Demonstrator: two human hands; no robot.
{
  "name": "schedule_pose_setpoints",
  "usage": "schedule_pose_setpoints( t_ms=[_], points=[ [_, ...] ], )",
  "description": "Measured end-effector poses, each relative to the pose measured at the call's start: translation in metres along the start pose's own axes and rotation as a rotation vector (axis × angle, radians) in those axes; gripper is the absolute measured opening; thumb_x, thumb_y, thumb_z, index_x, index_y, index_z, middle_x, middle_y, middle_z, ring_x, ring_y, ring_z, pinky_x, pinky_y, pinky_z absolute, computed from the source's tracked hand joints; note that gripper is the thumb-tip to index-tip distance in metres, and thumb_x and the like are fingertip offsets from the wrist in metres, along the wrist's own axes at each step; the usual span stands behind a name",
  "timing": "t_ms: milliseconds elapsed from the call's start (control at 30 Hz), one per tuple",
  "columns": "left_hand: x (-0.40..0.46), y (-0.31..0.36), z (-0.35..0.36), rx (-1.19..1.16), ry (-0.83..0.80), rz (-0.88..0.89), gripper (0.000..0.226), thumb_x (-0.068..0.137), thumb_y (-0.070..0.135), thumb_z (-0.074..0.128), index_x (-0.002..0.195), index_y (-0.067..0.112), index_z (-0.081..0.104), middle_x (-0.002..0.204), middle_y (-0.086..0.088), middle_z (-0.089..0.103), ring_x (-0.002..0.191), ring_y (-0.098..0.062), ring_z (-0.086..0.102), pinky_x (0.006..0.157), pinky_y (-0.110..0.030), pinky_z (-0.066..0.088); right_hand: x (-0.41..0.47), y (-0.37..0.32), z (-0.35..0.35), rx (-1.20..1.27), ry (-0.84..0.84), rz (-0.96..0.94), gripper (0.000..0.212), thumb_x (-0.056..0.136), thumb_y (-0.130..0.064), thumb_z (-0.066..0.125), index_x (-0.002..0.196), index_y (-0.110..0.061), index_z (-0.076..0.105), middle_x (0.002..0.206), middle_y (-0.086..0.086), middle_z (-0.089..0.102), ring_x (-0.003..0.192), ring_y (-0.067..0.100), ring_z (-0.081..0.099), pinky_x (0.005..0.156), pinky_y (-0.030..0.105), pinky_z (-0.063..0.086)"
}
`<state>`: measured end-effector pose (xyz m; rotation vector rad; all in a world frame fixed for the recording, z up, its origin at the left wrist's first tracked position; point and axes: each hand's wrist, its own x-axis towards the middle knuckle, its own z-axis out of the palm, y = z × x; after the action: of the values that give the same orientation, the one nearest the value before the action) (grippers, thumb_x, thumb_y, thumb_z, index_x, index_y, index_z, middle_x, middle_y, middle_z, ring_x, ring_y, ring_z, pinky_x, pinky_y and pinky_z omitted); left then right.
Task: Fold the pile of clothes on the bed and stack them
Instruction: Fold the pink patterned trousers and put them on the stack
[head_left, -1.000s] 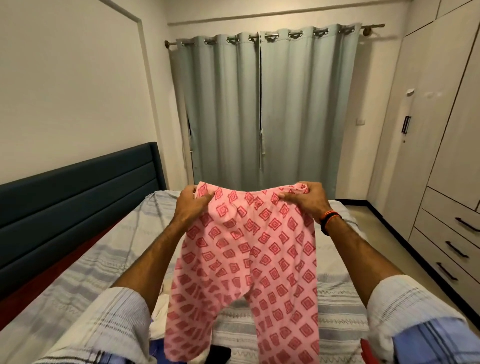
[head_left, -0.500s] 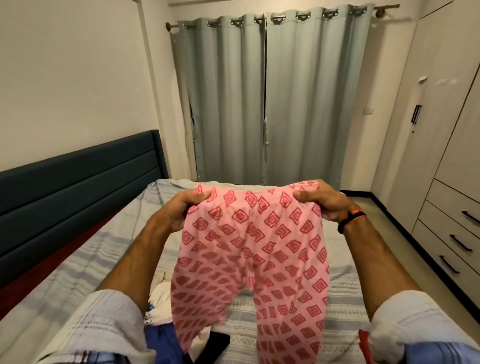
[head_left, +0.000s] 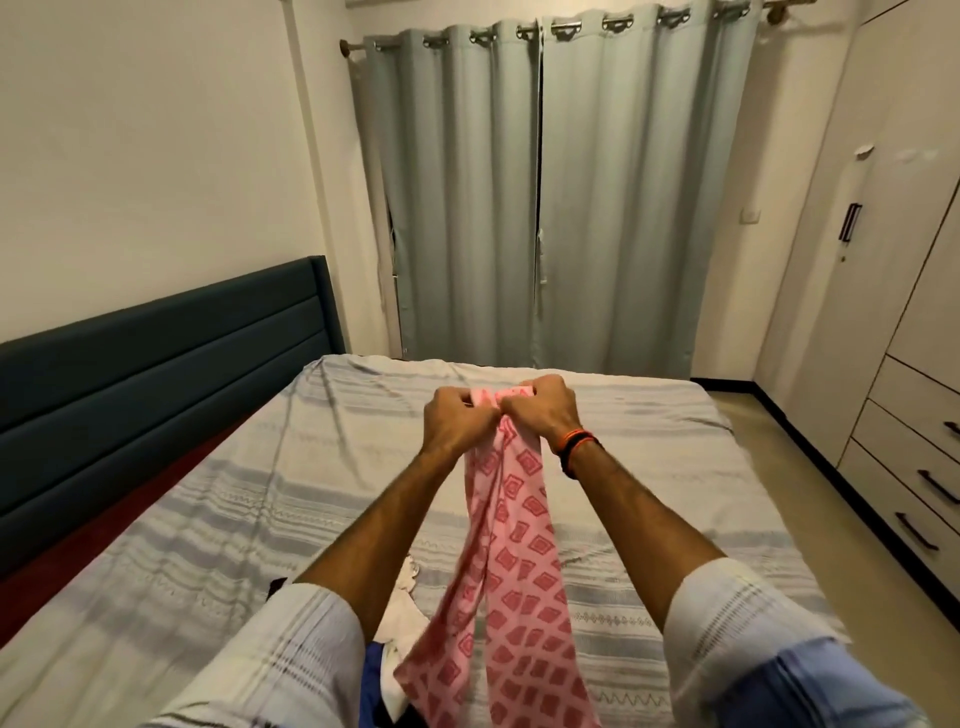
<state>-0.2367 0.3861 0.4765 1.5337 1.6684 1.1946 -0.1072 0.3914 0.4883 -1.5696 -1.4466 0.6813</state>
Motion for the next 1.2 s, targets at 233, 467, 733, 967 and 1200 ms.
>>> schedule_pose_setpoints(
  t_ms=[233,467,733,967,1200],
  points=[
    [0.002,-0.010,-0.003,0.068,-0.268,0.107,0.037,0.079,0.010,0.064,0.116,0.017,0.068,0.101,-0.002,0.072,0.092,-0.021,0.068,0.081,-0.038,0.059,-0.001,-0.004,0.005,0.161,-0.195,-0.100,0.019,0.060,-0.037,0.065,0.062,-0.019,0.069,0.065,-0.001,0.067,0.064,0.017,0.060,0.061,0.029,0.048],
    [0.005,-0.026,-0.009,-0.199,-0.224,0.120,0.041,0.085,0.005,0.068,0.122,0.021,0.067,0.110,0.005,0.067,0.095,-0.011,0.066,0.073,-0.030,0.061,0.011,0.008,0.008,0.156,-0.039,-0.060,0.018,0.074,-0.014,0.056,0.077,-0.005,0.071,0.078,0.014,0.073,0.078,0.035,0.070,0.067,0.044,0.060],
    [0.030,-0.044,-0.039,-0.306,-0.283,-0.135,0.084,0.069,0.035,0.087,0.137,0.012,0.045,0.123,-0.004,0.063,0.101,-0.021,0.065,0.064,-0.030,0.055,0.016,-0.009,-0.021,0.544,-0.249,-0.141,0.039,0.083,0.021,0.050,0.099,-0.007,0.071,0.093,0.006,0.073,0.087,0.016,0.069,0.083,0.031,0.058],
    [0.041,-0.019,-0.060,-0.130,-0.372,0.067,0.029,0.080,0.042,0.077,0.083,0.013,0.074,0.078,-0.006,0.073,0.065,-0.014,0.055,0.055,-0.025,0.037,0.019,0.002,-0.057,0.394,-0.221,-0.109,0.029,0.091,0.013,0.052,0.094,-0.008,0.072,0.078,0.000,0.072,0.071,0.012,0.068,0.071,0.030,0.060],
    [0.047,-0.020,-0.039,0.071,-0.219,0.152,0.032,0.083,0.045,0.072,0.073,0.015,0.068,0.072,0.000,0.073,0.067,-0.015,0.068,0.058,-0.028,0.050,0.021,0.030,-0.049,-0.013,-0.023,0.028,0.034,0.086,-0.037,0.073,0.092,-0.004,0.075,0.096,0.012,0.075,0.089,0.025,0.069,0.088,0.047,0.056]
  ],
)
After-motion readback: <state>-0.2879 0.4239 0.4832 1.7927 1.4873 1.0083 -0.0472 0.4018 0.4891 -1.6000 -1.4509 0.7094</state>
